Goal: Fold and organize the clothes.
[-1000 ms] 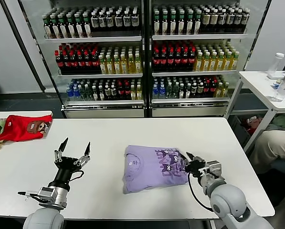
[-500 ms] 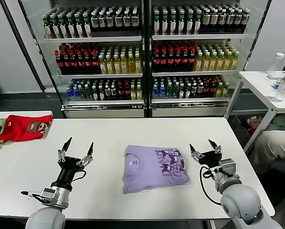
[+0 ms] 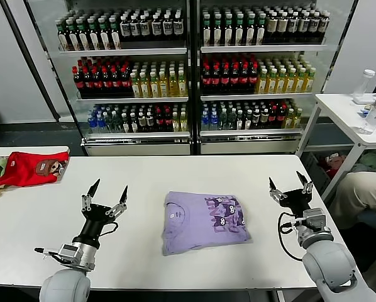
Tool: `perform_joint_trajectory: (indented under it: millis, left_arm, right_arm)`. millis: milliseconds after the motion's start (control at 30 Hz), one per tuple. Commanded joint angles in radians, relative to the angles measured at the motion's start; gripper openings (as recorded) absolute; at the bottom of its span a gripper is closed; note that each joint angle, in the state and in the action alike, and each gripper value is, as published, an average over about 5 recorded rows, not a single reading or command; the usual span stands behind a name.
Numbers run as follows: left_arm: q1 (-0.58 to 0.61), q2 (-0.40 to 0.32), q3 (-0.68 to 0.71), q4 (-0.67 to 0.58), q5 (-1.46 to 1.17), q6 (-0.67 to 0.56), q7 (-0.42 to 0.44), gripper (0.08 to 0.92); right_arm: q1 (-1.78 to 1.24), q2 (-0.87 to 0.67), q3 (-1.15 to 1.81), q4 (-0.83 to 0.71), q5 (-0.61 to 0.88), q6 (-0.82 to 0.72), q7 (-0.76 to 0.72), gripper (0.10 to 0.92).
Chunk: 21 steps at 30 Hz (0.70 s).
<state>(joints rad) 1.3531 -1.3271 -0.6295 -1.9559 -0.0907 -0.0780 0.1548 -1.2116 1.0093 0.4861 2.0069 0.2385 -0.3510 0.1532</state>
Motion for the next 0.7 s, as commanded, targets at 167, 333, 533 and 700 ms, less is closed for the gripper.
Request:
perform_joint_trajectory:
  millis: [167,333,533,700]
  left_arm:
    - [-0.053,-0.001,0.012,0.034,0.049,0.042,-0.051,0.823]
    - [-0.057,0.014,0.006,0.047,0.082,0.055,-0.079,0.823]
    - [-0.074,0.020,0.003,0.056,0.065,0.059,-0.085,0.823]
    - [-0.096,0.012,0.012,0.069,0.068,0.060,-0.082,0.823]
  right_arm:
    - [0.034,-0.009,0.027,-0.090,-0.076,0.064,-0.005,0.823]
    - [0.045,-0.017,0.025,-0.116,-0.083,0.089,-0.011,0.823]
    - [0.055,-0.038,0.016,-0.135,-0.089,0.115,-0.013,0.823]
    - [0.064,-0.054,0.006,-0.147,-0.098,0.126,-0.017,0.823]
